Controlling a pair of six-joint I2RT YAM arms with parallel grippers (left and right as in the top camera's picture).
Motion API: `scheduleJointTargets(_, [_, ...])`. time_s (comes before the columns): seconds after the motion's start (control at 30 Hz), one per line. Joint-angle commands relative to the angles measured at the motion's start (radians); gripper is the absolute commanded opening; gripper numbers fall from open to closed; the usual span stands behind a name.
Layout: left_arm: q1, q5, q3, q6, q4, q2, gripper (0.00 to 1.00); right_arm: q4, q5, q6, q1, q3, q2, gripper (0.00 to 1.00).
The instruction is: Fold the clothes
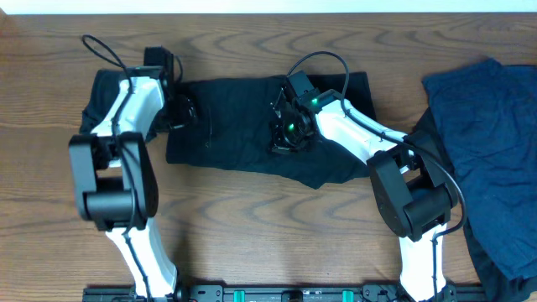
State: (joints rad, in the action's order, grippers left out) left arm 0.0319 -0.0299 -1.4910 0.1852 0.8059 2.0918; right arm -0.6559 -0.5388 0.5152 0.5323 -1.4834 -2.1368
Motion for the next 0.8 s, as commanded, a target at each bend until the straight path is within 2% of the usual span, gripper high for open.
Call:
scheduleJointTargets(0.0, [0.000,0.063,-0.006,-0.020,0.003,0.029,0.88,0.002,0.012,-0.016,0.003,0.008,-0.010,0.06])
scheduleJointTargets(0.77, [0.000,0.132,0.014,-0.057,-0.038,0.064,0.88,0.013,0.016,-0.016,0.004,0.008,-0.010,0.07])
